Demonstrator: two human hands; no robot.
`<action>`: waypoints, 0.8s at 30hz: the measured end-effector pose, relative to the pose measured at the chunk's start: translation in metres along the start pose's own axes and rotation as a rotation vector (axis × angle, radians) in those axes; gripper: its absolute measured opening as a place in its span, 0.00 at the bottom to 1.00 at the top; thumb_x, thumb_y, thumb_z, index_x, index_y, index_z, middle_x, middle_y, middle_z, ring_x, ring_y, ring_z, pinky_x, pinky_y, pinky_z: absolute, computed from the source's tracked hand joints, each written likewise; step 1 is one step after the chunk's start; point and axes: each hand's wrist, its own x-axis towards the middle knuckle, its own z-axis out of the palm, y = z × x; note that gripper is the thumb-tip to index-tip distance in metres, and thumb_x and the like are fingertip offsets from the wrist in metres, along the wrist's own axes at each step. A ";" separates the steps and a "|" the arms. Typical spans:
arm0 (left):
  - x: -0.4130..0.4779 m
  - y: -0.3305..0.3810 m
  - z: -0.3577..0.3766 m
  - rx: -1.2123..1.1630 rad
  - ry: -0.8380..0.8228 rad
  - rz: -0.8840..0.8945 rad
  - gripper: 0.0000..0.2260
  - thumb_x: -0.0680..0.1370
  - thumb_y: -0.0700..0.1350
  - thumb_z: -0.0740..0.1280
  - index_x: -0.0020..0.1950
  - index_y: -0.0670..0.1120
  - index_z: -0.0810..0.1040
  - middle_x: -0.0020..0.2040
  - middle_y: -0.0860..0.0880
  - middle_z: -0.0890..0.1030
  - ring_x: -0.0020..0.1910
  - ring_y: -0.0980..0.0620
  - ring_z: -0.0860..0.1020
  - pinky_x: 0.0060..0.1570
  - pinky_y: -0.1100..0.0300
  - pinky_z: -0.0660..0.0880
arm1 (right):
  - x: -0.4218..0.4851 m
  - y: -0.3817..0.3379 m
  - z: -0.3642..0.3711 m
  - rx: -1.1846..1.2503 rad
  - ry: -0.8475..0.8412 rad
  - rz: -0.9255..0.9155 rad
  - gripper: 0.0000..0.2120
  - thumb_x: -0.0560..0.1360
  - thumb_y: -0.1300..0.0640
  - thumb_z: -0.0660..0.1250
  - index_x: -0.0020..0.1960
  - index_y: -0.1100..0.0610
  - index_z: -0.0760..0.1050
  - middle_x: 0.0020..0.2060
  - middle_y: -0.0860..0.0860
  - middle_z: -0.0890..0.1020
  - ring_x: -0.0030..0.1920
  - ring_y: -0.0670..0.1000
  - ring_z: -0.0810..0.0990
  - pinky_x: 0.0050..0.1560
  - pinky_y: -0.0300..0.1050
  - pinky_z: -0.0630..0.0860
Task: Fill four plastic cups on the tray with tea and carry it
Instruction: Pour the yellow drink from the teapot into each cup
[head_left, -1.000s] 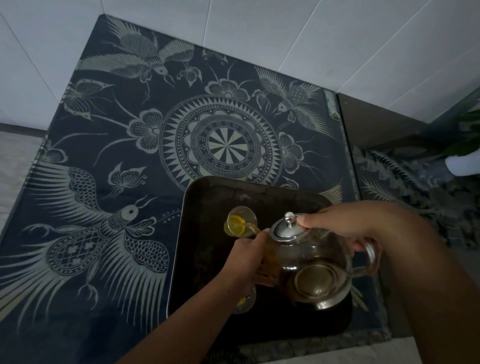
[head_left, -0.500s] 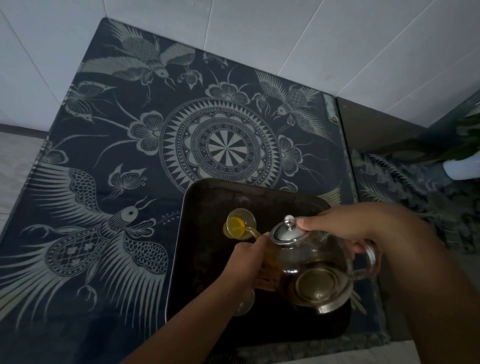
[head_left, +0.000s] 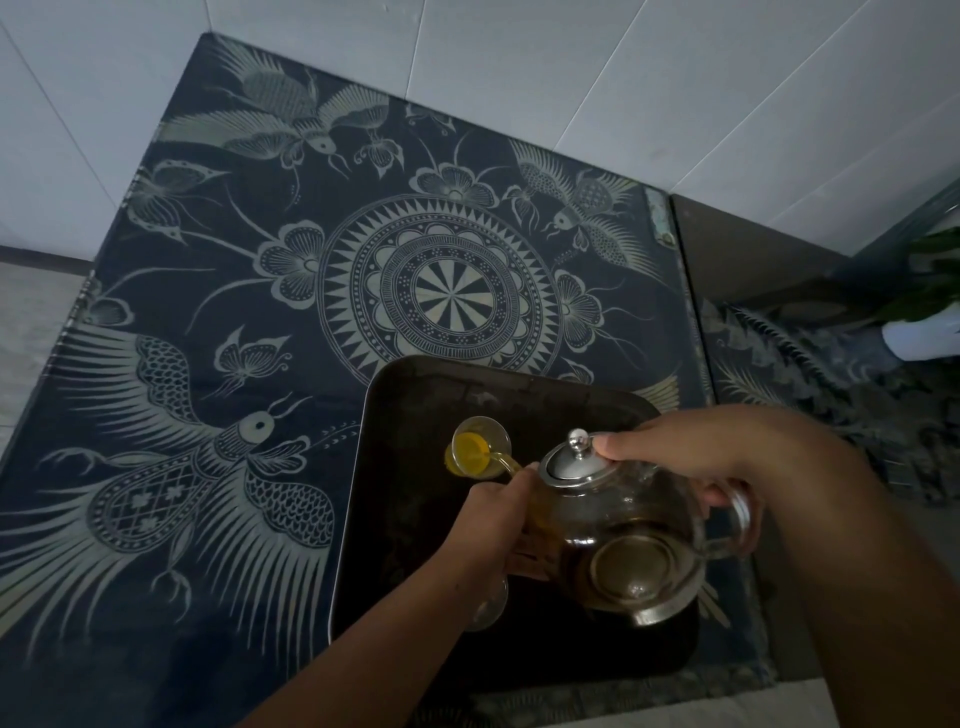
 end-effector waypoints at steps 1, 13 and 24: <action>0.000 0.000 0.000 -0.001 -0.002 0.000 0.19 0.84 0.57 0.62 0.58 0.42 0.82 0.41 0.41 0.87 0.39 0.42 0.87 0.38 0.51 0.83 | -0.001 0.000 0.000 0.001 0.002 0.007 0.45 0.53 0.18 0.62 0.57 0.48 0.82 0.35 0.56 0.81 0.26 0.51 0.75 0.31 0.41 0.73; 0.004 -0.003 -0.003 0.008 -0.020 0.017 0.22 0.84 0.58 0.63 0.58 0.40 0.83 0.40 0.42 0.87 0.37 0.43 0.87 0.37 0.51 0.83 | 0.001 0.000 0.001 0.045 0.011 0.014 0.45 0.49 0.18 0.65 0.55 0.46 0.83 0.45 0.59 0.86 0.34 0.56 0.81 0.37 0.47 0.78; 0.008 -0.003 -0.002 0.030 -0.015 0.000 0.22 0.83 0.59 0.63 0.59 0.40 0.82 0.38 0.42 0.87 0.35 0.44 0.86 0.41 0.49 0.83 | 0.000 -0.002 0.000 0.010 0.021 0.014 0.49 0.45 0.17 0.63 0.56 0.47 0.82 0.40 0.60 0.85 0.28 0.54 0.78 0.38 0.49 0.78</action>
